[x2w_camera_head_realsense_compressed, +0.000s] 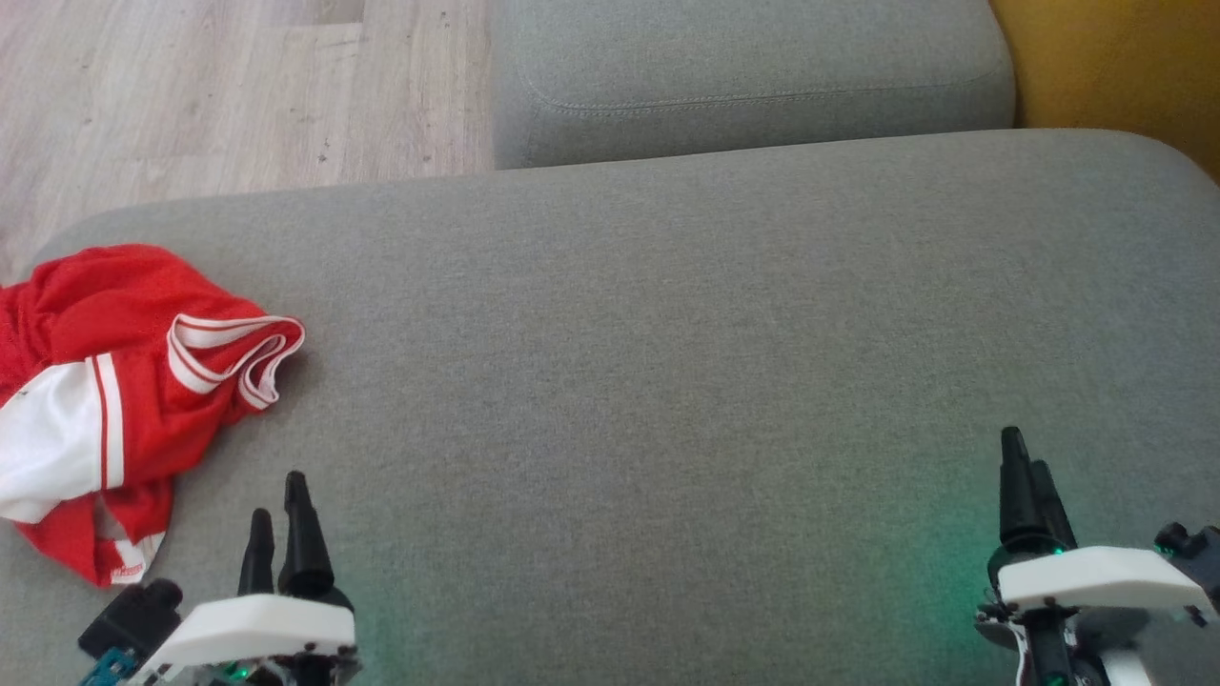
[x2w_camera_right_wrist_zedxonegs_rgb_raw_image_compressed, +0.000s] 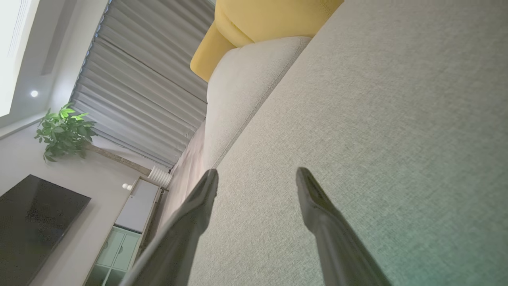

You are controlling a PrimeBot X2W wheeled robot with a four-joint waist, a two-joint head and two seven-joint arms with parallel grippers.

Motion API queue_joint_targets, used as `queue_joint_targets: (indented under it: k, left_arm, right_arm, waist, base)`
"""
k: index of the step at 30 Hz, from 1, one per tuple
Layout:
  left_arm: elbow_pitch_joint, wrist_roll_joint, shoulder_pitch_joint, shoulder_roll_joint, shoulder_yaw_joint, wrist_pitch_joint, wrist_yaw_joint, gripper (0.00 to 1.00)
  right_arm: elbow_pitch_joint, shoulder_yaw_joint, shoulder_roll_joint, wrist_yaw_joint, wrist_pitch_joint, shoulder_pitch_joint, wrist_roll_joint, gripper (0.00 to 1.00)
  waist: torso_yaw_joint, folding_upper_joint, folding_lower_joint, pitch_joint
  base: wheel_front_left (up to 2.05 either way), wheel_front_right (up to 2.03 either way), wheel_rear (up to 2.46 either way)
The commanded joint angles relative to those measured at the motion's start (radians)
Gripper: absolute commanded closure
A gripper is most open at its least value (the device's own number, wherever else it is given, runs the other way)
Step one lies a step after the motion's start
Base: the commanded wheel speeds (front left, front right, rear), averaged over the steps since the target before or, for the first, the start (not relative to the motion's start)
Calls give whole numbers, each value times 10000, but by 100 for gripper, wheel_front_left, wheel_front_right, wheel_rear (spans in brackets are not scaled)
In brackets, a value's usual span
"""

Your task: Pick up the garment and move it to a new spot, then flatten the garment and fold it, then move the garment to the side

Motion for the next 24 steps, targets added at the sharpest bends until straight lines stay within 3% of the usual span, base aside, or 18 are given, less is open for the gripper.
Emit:
queue_joint_targets:
  k: [1, 24]
  left_arm:
    - [-413, 493, -195, 195, 8, -168, 60, 0]
    - [-671, 3411, -114, 444, -458, -843, 299, 0]
  right_arm:
    - [-377, 171, -53, 37, -181, -555, -413, 0]
    - [-217, 480, -64, 52, -761, -727, -3202, 0]
  waist:
    - [1, 0, 0, 1]
    - [58, 0, 0, -24]
  base:
    - [0, 0, 0]
    - [0, 0, 0]
